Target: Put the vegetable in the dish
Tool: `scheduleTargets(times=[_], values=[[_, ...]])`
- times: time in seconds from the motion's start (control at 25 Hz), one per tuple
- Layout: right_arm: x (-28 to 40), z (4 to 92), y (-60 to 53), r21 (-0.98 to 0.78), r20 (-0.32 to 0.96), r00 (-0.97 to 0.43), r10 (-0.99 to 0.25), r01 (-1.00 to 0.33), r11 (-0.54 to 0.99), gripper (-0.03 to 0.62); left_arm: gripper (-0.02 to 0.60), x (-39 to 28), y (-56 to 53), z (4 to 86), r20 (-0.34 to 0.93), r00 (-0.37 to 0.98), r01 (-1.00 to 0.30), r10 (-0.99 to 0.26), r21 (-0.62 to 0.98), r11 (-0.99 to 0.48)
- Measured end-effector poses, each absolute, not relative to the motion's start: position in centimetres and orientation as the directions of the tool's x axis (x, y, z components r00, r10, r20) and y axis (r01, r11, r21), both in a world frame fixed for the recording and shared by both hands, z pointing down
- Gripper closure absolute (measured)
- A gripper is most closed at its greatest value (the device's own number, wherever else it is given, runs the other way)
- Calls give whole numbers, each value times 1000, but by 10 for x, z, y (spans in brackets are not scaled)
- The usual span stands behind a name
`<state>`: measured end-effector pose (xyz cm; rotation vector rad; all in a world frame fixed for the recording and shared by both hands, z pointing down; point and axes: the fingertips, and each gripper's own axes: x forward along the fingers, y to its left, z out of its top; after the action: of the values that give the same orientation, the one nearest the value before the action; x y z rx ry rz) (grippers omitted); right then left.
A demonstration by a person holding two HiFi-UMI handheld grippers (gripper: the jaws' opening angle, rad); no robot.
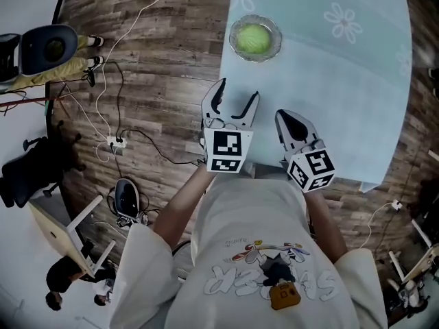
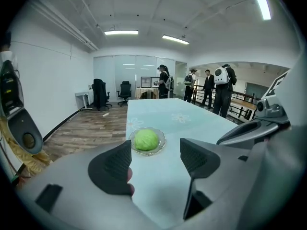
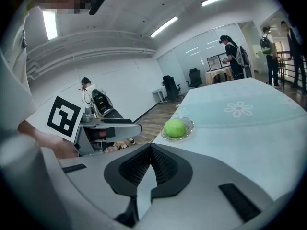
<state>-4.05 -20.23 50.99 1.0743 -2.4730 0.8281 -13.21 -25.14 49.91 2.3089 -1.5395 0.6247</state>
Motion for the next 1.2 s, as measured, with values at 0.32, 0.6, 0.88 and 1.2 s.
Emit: scheduleTargets(times=[0.32,0.6,0.88,1.2], values=[[-52,475,-158,-365,436,-674,-597,-739,567,574,392,-135,-176,478,511,375,-913,-773,58,-404],[-58,450,-114,-357,399,-665,-631,-746,561,574,491,-151,-113,445,448,339,-938,-827,90,-336],[-57,432,-75,-332,375,-652,-659,-758,562,574,574,-158,-60,426,416,319,-948,-851,128,-293],[-37,431,-23,-293,420,-636,-647,-770,567,574,574,-133,-14,445,440,352,-936,-826,172,-307]])
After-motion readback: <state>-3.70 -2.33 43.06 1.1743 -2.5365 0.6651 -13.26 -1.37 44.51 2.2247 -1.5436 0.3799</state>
